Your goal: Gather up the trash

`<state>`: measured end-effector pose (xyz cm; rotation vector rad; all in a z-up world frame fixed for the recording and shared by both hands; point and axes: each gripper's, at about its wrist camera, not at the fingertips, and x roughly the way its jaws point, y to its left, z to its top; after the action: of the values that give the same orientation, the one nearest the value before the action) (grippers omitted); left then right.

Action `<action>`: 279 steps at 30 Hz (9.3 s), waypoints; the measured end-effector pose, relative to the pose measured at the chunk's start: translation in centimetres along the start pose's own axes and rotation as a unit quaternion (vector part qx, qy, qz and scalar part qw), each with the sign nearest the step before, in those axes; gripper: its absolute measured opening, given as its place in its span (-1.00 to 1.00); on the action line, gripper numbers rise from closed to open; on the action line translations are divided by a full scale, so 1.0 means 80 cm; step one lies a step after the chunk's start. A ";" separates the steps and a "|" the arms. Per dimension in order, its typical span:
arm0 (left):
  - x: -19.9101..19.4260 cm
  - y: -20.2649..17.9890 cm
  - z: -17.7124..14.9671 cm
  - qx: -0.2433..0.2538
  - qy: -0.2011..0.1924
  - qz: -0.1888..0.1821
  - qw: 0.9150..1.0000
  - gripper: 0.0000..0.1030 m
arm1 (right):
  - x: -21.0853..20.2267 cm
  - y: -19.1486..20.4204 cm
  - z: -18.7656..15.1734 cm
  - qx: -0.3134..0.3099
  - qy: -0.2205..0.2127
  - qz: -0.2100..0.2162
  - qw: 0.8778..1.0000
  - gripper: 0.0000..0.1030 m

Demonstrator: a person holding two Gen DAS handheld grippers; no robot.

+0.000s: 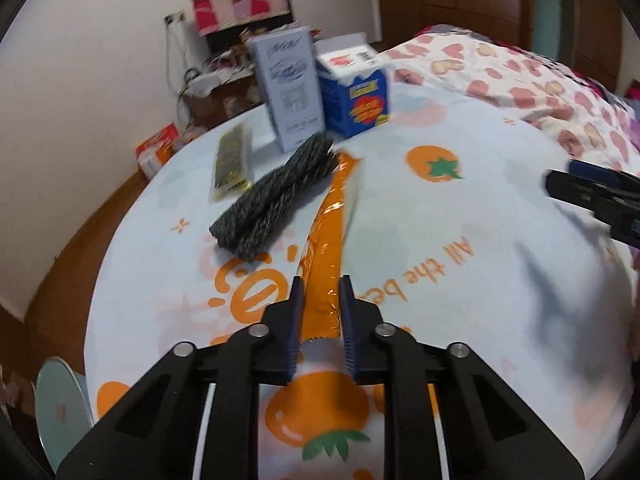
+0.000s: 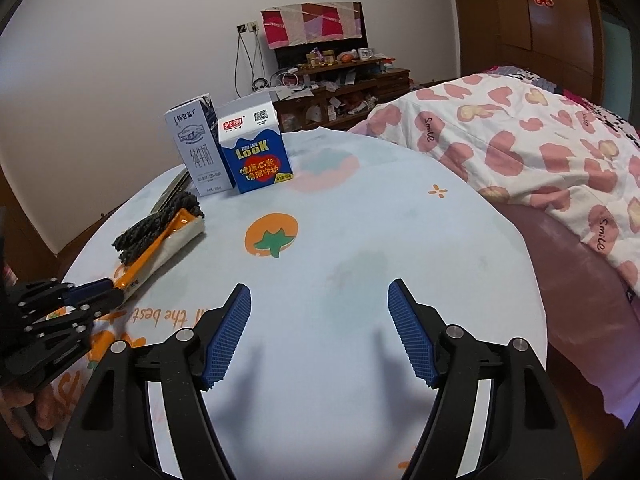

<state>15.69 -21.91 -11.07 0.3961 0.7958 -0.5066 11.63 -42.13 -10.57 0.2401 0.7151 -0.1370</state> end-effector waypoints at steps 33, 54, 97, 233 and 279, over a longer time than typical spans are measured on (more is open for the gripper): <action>-0.083 0.192 -0.070 -0.219 -0.052 0.078 0.971 -0.69 | 0.140 0.249 0.046 -0.151 0.077 0.015 0.985 0.43; -0.095 0.187 -0.080 -0.224 -0.052 0.072 0.970 -0.69 | 0.106 0.172 0.054 -0.047 0.057 0.022 0.997 0.27; -0.084 0.163 -0.079 -0.200 -0.035 0.064 0.977 -0.69 | 0.113 0.103 0.041 0.031 0.081 0.043 0.995 -0.58; -0.300 0.242 -0.229 -0.302 -0.135 0.244 0.912 0.89 | -0.108 0.384 -0.038 -0.216 -0.093 0.239 0.942 0.17; -0.295 0.236 -0.227 -0.294 -0.127 0.251 0.914 0.89 | -0.125 0.366 -0.044 -0.212 -0.126 0.203 0.948 0.33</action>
<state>2.00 9.31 -2.03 -0.0381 0.5282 0.1721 7.92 -12.54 -1.49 -0.0468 0.4129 0.3723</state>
